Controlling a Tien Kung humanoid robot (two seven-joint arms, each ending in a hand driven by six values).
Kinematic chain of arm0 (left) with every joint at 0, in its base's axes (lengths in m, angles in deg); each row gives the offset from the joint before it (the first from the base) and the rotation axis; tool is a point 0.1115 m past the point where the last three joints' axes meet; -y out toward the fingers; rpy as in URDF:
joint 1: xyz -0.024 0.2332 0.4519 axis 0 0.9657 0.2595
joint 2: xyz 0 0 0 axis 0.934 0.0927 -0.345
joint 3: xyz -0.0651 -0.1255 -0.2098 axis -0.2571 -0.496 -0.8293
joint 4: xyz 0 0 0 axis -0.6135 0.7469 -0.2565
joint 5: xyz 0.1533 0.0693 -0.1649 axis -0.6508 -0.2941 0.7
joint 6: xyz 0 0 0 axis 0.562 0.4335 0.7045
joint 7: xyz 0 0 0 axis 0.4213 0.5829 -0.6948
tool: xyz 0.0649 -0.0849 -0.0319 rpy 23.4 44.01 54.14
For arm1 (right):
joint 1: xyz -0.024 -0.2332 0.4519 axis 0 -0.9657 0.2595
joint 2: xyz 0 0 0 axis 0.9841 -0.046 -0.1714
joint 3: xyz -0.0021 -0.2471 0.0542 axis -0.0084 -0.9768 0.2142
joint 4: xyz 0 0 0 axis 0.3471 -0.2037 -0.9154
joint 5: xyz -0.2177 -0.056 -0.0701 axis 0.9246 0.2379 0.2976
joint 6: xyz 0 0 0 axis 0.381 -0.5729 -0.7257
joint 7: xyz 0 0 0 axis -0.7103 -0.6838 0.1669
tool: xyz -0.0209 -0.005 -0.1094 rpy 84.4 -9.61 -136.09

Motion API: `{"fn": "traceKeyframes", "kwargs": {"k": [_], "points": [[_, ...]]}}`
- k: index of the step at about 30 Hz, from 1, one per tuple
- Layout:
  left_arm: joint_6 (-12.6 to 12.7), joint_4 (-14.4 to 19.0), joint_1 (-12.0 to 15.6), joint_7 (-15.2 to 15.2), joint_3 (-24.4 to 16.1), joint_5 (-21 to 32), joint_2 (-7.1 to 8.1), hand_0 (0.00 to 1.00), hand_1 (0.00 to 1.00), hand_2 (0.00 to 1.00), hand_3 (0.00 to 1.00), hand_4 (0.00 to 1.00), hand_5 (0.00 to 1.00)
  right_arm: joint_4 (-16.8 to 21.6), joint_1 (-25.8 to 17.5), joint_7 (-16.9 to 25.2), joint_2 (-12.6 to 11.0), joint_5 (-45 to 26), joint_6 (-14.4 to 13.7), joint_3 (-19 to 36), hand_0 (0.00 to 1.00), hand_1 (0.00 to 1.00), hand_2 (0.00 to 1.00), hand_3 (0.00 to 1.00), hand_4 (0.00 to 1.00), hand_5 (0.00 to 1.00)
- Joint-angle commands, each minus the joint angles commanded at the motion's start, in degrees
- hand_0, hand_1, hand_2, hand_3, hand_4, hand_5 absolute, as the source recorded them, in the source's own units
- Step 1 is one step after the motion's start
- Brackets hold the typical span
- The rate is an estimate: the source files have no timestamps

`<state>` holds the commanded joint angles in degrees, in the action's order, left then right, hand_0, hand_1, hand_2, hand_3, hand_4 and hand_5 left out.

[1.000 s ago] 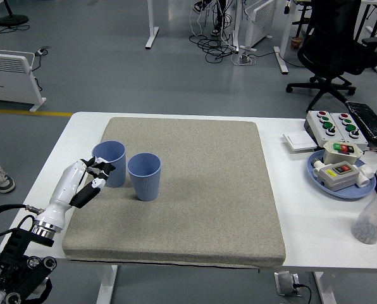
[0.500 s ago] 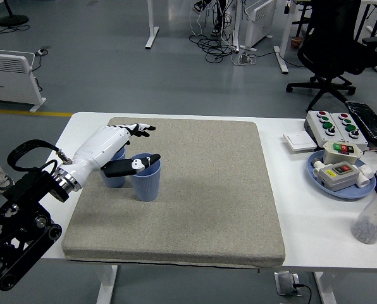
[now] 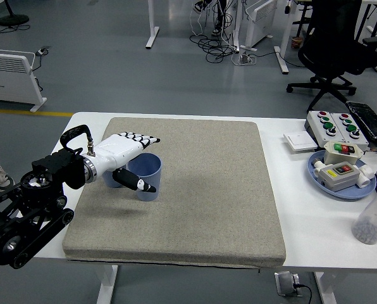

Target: Push cup pick cup insert cup

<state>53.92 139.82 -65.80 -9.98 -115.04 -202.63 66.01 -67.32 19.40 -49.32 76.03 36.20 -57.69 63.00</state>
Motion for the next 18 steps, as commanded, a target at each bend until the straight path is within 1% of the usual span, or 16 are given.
{"fn": "traceKeyframes", "kwargs": {"k": [1,5,6,12,13,18], "points": [[0.2,-0.6,-0.3,-0.1,0.3,0.0,-0.17,0.92,0.937,0.998,0.998,0.967,0.467,0.0,0.0,0.0,0.0,-0.1,0.0,0.0,0.731,0.671,0.711,0.605,0.178,0.394],[1.3,-2.3,-1.3,-1.0,1.4,-0.1,-0.88,0.92,0.937,0.998,0.998,0.967,0.467,0.0,-0.2,-0.1,0.1,0.0,0.0,0.1,0.731,0.671,0.711,0.605,0.178,0.394],[1.9,-2.9,-1.7,-1.3,2.0,-0.5,-1.16,0.828,0.86,0.9,0.998,0.858,0.32,0.0,-0.3,-0.2,0.1,0.2,0.0,0.2,0.731,0.67,0.711,0.605,0.179,0.394],[2.2,-5.3,-3.3,-2.0,4.1,-1.3,-1.85,0.828,0.86,0.9,0.998,0.858,0.32,0.0,-0.7,-0.4,0.1,0.8,0.0,0.6,0.731,0.67,0.711,0.605,0.179,0.394],[2.2,-5.4,-3.4,-2.1,4.2,-1.3,-1.88,0.709,0.776,0.833,0.926,0.812,0.269,0.0,-0.7,-0.4,0.1,0.9,0.0,0.6,0.731,0.671,0.711,0.605,0.179,0.394],[1.4,-7.3,-4.2,-2.0,5.2,-1.6,-2.21,0.709,0.776,0.833,0.926,0.812,0.269,0.1,-0.8,-0.5,0.1,1.1,0.0,0.8,0.731,0.671,0.711,0.605,0.179,0.394]]}}
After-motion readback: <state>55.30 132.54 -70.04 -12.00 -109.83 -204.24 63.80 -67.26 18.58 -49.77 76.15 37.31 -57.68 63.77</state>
